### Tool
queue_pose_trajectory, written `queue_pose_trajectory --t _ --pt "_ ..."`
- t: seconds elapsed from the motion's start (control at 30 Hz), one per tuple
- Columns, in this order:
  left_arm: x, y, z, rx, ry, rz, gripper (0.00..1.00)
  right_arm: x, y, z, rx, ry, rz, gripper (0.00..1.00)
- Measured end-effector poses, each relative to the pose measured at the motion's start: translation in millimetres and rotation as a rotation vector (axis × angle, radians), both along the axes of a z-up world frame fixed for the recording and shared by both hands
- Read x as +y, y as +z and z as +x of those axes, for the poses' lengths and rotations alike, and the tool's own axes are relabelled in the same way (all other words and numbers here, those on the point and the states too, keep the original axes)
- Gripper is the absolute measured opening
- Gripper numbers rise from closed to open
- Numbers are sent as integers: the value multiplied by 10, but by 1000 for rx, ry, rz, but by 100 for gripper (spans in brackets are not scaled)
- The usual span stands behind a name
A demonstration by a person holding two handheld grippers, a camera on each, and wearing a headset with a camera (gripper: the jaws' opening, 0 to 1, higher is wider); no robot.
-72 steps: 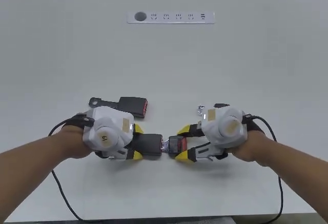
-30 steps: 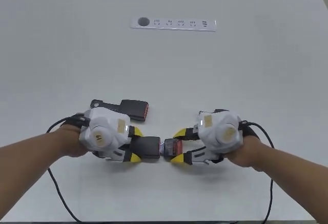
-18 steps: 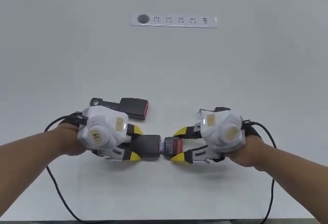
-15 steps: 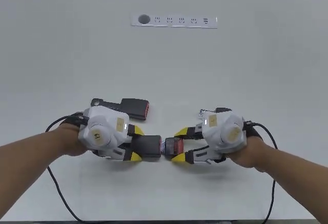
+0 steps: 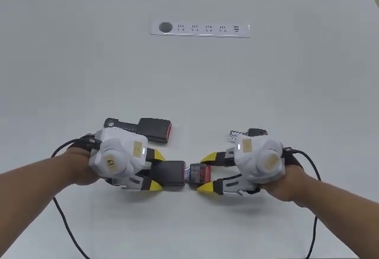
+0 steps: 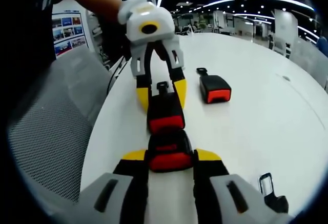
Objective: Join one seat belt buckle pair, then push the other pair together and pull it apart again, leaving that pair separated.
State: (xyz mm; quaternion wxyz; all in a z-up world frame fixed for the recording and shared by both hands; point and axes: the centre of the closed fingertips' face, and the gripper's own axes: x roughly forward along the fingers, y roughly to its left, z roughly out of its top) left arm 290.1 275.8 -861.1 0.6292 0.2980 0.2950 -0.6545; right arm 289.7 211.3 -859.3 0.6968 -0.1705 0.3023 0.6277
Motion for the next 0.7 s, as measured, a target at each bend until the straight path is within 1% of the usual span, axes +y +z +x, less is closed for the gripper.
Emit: queue_pose_trajectory --t 0.37,0.6,0.7 --pt "-1 -2 5 0 -2 1 32 1 -1 -3 -1 -2 1 33" --pt "-5 1 2 -5 -7 1 32 -1 5 -10 4 -12 4 33" --pt "-3 -1 4 -2 -6 -1 32 -3 -1 -8 4 -17 7 33"
